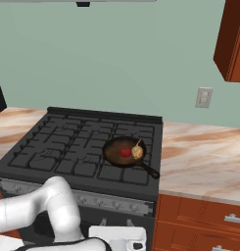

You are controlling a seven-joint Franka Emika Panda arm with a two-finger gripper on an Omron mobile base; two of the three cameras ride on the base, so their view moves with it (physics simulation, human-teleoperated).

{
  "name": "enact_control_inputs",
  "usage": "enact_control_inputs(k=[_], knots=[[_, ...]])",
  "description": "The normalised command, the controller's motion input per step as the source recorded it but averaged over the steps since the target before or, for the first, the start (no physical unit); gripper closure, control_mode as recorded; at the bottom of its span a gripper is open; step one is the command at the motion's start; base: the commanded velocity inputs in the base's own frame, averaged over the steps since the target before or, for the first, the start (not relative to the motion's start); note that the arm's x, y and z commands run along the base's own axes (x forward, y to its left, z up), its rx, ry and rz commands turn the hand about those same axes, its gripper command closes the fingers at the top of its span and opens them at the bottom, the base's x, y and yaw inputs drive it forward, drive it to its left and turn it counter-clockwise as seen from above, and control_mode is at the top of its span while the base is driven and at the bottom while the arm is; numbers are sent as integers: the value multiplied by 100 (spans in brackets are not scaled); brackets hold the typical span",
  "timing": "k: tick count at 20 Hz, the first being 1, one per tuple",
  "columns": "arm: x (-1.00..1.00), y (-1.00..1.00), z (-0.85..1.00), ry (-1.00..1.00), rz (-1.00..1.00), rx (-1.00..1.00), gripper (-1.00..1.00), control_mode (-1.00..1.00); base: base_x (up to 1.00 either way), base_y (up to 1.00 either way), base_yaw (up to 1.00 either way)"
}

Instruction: Place the pan on the front right burner on the stove. Then place the tomato and the onion in the pan and turn on the front right burner.

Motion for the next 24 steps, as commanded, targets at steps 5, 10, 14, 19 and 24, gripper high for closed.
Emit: enact_control_inputs(k=[5,10,14,19,24], knots=[[6,0,-8,0,-6,0,-100,-100,0,0,0],[0,0,-15,-1,-9,0,-100,-100,0,0,0],[0,0,-16,-2,-12,0,-100,-100,0,0,0],[4,0,-6,0,-12,0,-100,-100,0,0,0],[14,2,-3,0,-8,0,-100,-100,0,0,0]])
